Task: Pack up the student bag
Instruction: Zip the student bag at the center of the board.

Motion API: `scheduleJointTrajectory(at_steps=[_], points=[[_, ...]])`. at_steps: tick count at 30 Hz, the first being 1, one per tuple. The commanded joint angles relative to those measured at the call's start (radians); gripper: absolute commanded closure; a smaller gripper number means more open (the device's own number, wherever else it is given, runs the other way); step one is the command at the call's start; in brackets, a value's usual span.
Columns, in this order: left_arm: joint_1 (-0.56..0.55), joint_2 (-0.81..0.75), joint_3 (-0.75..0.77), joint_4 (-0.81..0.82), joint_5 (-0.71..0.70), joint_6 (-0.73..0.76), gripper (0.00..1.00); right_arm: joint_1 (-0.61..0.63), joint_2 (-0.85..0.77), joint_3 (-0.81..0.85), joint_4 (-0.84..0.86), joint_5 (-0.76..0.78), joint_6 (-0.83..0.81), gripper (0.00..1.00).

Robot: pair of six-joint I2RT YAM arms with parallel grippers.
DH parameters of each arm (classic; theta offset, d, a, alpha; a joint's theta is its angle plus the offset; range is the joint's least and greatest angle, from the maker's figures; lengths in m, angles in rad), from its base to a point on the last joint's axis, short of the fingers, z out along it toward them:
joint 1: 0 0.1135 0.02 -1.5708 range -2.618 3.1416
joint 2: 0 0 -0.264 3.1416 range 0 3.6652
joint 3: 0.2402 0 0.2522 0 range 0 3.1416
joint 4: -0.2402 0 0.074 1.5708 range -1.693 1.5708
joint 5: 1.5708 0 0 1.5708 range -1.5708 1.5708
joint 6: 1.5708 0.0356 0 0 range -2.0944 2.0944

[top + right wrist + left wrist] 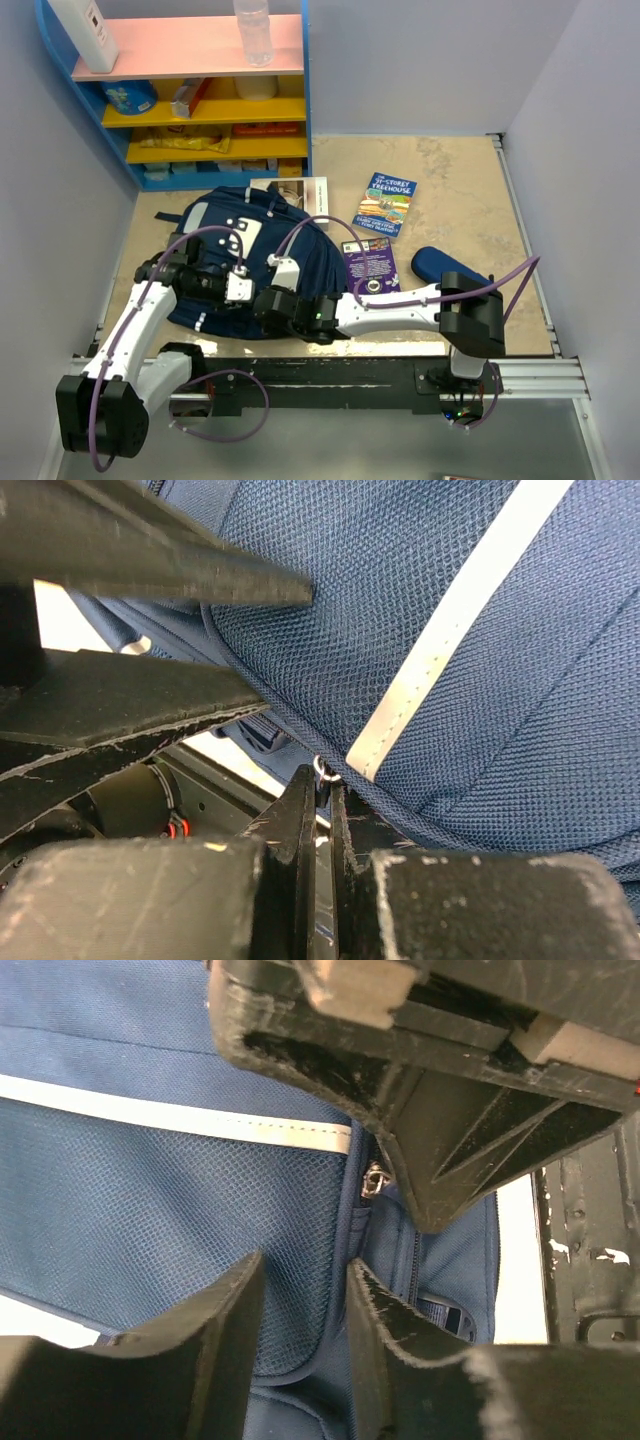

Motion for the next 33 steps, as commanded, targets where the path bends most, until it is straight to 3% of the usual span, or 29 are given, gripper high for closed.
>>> scheduleJointTrajectory(at_steps=[1, 3, 4, 13, 22, 33], points=[[-0.009, 0.003, -0.004, 0.046, 0.011, 0.01, 0.72, -0.03, -0.075, 0.017, 0.089, 0.009, 0.017, 1.0], [-0.011, -0.004, -0.008, 0.063, 0.001, -0.016, 0.94, -0.039, -0.083, 0.01, 0.076, 0.001, 0.037, 1.0], [-0.009, -0.004, -0.008, 0.075, -0.001, -0.024, 1.0, -0.045, -0.1, -0.012, 0.074, -0.006, 0.046, 1.0], [-0.009, -0.004, -0.008, 0.109, -0.045, -0.062, 1.0, -0.119, -0.262, -0.225, 0.117, -0.083, 0.161, 1.0], [-0.009, -0.024, 0.002, 0.02, -0.084, 0.033, 1.0, -0.213, -0.388, -0.328, 0.091, -0.111, 0.173, 1.0], [-0.009, -0.104, 0.017, -0.219, -0.153, 0.301, 1.0, -0.453, -0.301, -0.213, 0.008, -0.249, -0.147, 1.0]])
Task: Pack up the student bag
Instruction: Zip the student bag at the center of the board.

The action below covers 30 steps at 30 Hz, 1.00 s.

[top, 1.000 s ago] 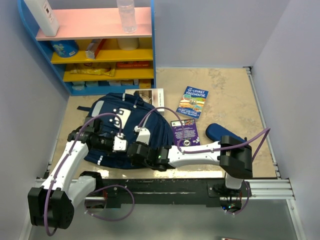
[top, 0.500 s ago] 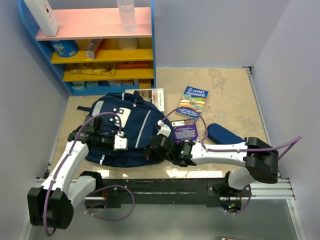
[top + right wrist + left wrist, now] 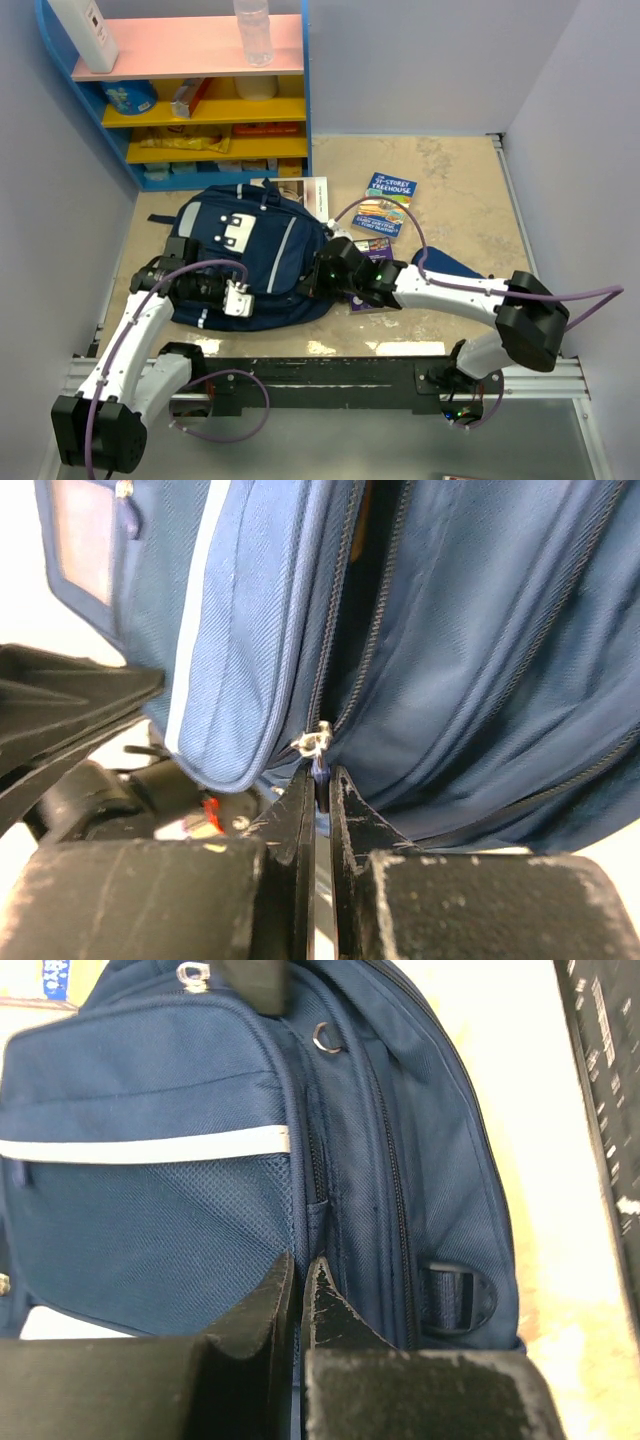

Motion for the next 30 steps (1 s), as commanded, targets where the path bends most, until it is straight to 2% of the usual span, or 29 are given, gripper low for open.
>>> scheduleJointTrajectory(at_steps=[1, 4, 13, 18, 26, 29, 30], points=[[0.007, -0.03, 0.012, -0.221, -0.111, 0.176, 1.0, -0.122, 0.047, 0.113, -0.077, 0.098, -0.202, 1.0], [0.008, -0.034, 0.006, -0.254, -0.121, 0.216, 1.0, -0.148, 0.078, 0.166, -0.103, 0.09, -0.287, 1.0], [0.008, -0.039, 0.02, -0.358, -0.118, 0.36, 1.0, -0.206, 0.144, 0.306, -0.205, 0.202, -0.474, 1.0], [0.005, -0.05, 0.022, -0.36, -0.129, 0.372, 1.0, -0.274, 0.165, 0.349, -0.182, 0.165, -0.526, 1.0], [-0.007, -0.033, 0.043, -0.358, -0.138, 0.339, 1.0, -0.358, 0.311, 0.515, -0.199, 0.13, -0.588, 1.0], [-0.004, 0.004, 0.081, -0.354, -0.167, 0.281, 0.98, -0.358, 0.293, 0.463, -0.164, 0.102, -0.582, 1.0], [-0.004, 0.015, 0.112, -0.338, -0.17, 0.194, 0.93, -0.358, 0.281, 0.44, -0.133, 0.093, -0.577, 1.0]])
